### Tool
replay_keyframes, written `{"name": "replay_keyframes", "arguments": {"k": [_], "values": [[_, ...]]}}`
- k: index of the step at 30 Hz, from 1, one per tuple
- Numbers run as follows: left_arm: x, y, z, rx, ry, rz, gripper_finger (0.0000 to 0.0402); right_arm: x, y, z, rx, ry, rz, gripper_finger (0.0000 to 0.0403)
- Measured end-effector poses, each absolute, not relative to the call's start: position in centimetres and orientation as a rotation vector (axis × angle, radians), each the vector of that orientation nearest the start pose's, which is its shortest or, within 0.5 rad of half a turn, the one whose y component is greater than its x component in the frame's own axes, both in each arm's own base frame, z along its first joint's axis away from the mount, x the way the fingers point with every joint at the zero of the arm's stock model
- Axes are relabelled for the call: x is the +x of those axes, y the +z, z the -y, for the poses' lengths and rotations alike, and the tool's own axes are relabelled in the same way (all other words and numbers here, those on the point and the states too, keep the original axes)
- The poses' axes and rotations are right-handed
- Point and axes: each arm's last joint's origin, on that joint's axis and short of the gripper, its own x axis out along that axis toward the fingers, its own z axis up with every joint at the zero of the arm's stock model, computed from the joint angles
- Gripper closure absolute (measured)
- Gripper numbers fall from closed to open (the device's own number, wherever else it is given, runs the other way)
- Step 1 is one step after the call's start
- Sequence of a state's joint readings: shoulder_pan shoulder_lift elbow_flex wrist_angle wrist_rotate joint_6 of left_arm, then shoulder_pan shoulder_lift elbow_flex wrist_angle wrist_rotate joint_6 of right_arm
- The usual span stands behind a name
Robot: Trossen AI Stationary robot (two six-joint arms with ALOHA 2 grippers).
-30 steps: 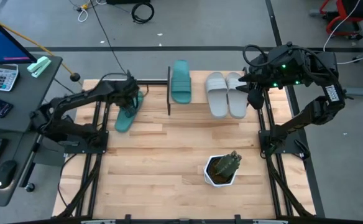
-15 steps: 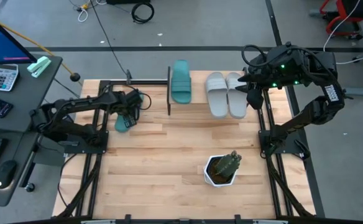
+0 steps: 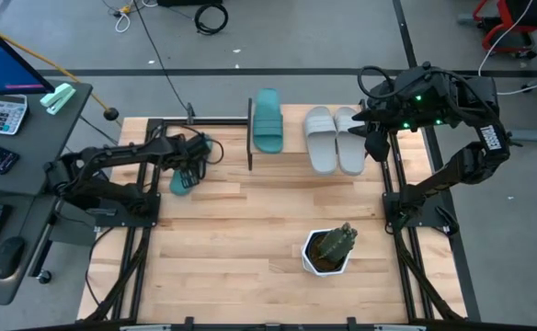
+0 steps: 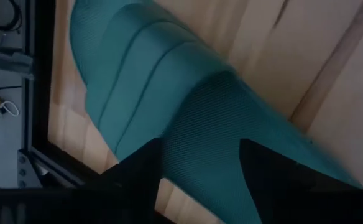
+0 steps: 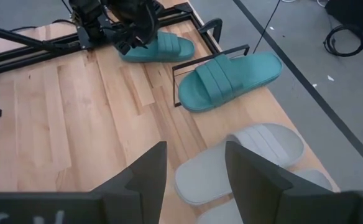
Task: Pick and place slides into the shelf
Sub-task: Put the green slipper on the shelf
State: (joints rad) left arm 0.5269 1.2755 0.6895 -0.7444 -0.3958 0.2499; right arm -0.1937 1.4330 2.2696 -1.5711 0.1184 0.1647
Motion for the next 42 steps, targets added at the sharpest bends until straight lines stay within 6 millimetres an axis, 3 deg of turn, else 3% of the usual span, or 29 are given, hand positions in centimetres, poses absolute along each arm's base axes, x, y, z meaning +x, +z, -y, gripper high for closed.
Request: {"name": "replay_keyframes", "arguments": {"k": [5,11,21,29,42], "values": [[16.7,17.1,-11.1,0.128,0.623,-1.461,0.0146,17.1,52.2,3.7,0.187,-0.36,-0.71,0.0233],[16.6,17.8,-11.3,0.207,0.832,-1.483,0.0128,17.1,52.2,3.7,0.204,-0.366,-0.707,0.0233],[17.4,17.9,-11.7,0.23,0.765,-1.41,0.0127,17.1,52.2,3.7,0.209,-0.368,-0.706,0.0233],[16.2,16.5,-12.1,0.195,0.777,-1.443,0.0127,17.1,52.2,3.7,0.21,-0.368,-0.706,0.0233],[16.0,16.4,-13.6,0.113,0.853,-1.323,0.0191,17.1,52.2,3.7,0.227,-0.374,-0.703,0.0233]]}}
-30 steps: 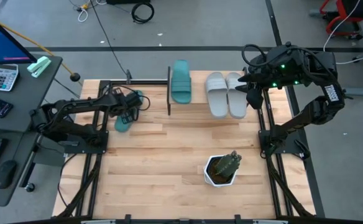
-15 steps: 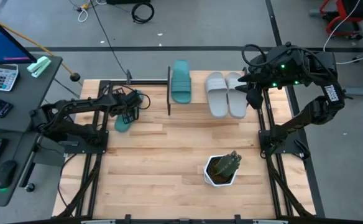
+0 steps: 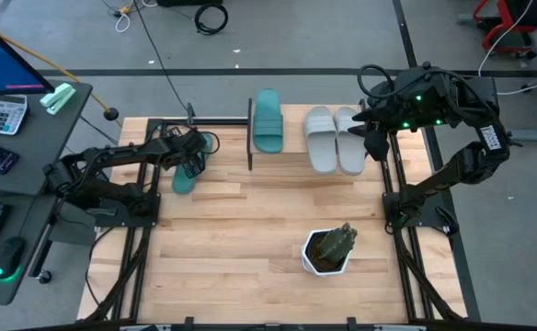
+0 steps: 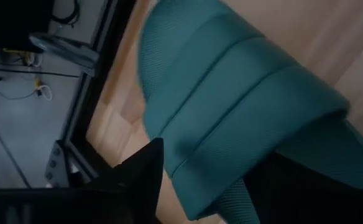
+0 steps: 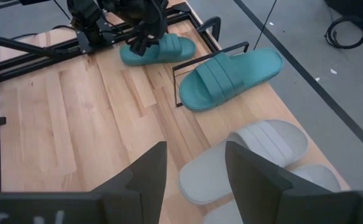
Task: Pick and place slides into the shelf
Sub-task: Put the green slipper on the shelf
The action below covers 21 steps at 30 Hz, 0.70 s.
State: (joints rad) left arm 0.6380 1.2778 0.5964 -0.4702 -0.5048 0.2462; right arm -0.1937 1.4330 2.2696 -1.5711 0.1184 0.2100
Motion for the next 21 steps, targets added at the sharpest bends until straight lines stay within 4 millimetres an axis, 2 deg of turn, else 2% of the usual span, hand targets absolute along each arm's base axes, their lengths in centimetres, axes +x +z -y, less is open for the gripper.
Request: {"name": "replay_keyframes", "arguments": {"k": [5,8,12,13,17,21], "values": [[16.1,15.5,-14.0,0.092,0.848,-1.367,0.0236,17.1,52.2,3.7,0.236,-0.378,-0.701,0.0233],[16.2,15.0,-14.1,0.077,0.859,-1.383,0.0287,17.1,52.2,3.7,0.238,-0.379,-0.701,0.0233],[16.3,15.0,-14.1,0.065,0.872,-1.381,0.0378,17.1,52.2,3.7,0.249,-0.383,-0.699,0.0233],[16.4,15.1,-14.1,0.064,0.872,-1.381,0.0385,17.1,52.2,3.7,0.25,-0.383,-0.699,0.0233],[16.9,16.9,-13.8,0.058,0.858,-1.384,0.0389,17.1,52.2,3.7,0.251,-0.384,-0.698,0.0233],[18.0,20.5,-13.5,0.089,0.857,-1.283,0.0389,17.1,52.2,3.7,0.251,-0.384,-0.698,0.0233]]}}
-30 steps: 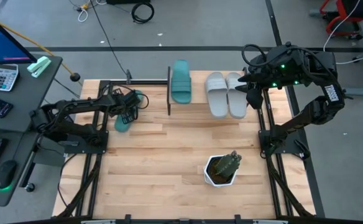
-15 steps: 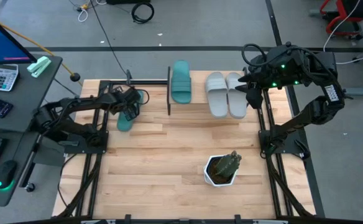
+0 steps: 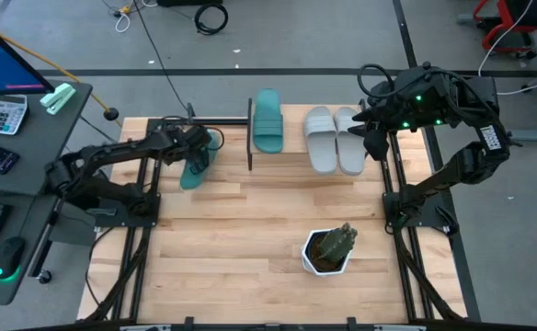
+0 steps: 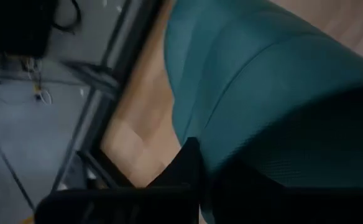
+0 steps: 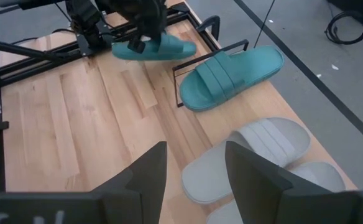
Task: Pick and place slides into the shelf
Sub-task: Put the green slipper on the shelf
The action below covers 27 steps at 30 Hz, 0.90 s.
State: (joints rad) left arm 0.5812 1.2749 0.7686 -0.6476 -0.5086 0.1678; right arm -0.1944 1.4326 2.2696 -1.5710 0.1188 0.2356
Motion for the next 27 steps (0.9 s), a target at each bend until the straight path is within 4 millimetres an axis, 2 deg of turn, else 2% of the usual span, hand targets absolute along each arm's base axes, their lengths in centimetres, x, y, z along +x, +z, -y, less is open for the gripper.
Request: {"name": "replay_keyframes", "arguments": {"k": [8,14,18,22,27], "values": [[17.8,28.9,-12.2,0.19,0.935,-1.161,0.0389,17.1,52.2,3.7,0.251,-0.385,-0.698,0.0233],[17.1,36.1,-10.6,0.256,0.932,-0.909,0.0389,17.0,52.2,4.0,0.251,-0.403,-0.697,0.0233],[16.9,40.1,-9.1,0.29,0.824,-0.742,0.0389,16.8,52.3,5.0,0.216,-0.444,-0.702,0.0233],[17.0,43.0,-7.9,0.291,0.706,-0.572,0.0389,16.5,52.3,5.9,0.125,-0.455,-0.717,0.0233],[17.6,45.0,-6.5,0.264,0.55,-0.393,0.0389,16.2,52.4,7.0,0.096,-0.483,-0.717,0.0233]]}}
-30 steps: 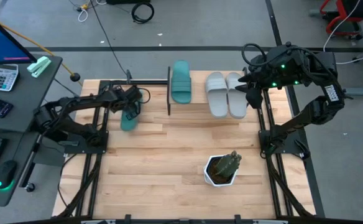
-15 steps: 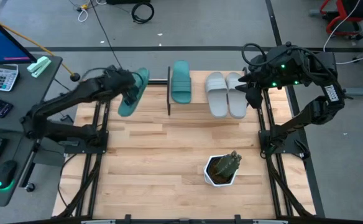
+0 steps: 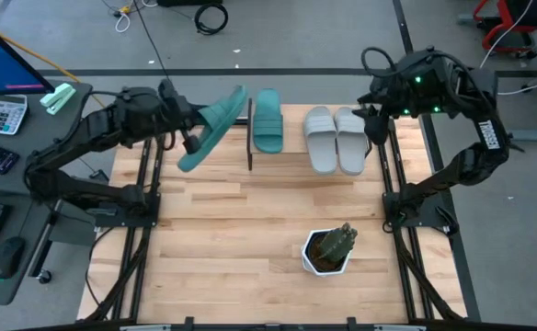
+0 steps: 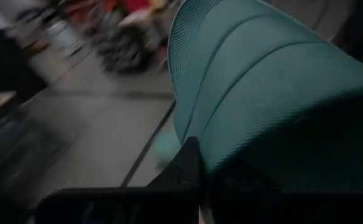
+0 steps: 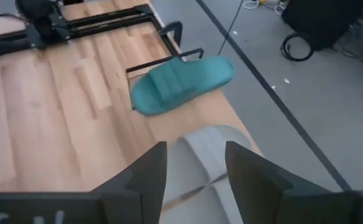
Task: Pick and place slides into the shelf
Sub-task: Put the green slipper on the shelf
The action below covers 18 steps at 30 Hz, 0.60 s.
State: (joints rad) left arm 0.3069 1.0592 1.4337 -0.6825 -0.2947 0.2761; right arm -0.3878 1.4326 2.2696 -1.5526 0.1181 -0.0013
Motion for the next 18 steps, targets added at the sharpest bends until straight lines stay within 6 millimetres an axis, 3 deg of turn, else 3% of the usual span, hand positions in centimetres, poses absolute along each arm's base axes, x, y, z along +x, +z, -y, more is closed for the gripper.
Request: {"name": "replay_keyframes", "arguments": {"k": [9,18], "values": [[19.8,47.0,-4.7,0.251,0.304,-0.108,0.0389,16.9,53.0,9.0,0.231,-0.338,-0.574,0.0233],[21.1,49.3,-4.1,0.328,0.147,0.182,0.0389,17.9,56.2,9.6,0.178,0.052,-0.216,0.0233]]}}
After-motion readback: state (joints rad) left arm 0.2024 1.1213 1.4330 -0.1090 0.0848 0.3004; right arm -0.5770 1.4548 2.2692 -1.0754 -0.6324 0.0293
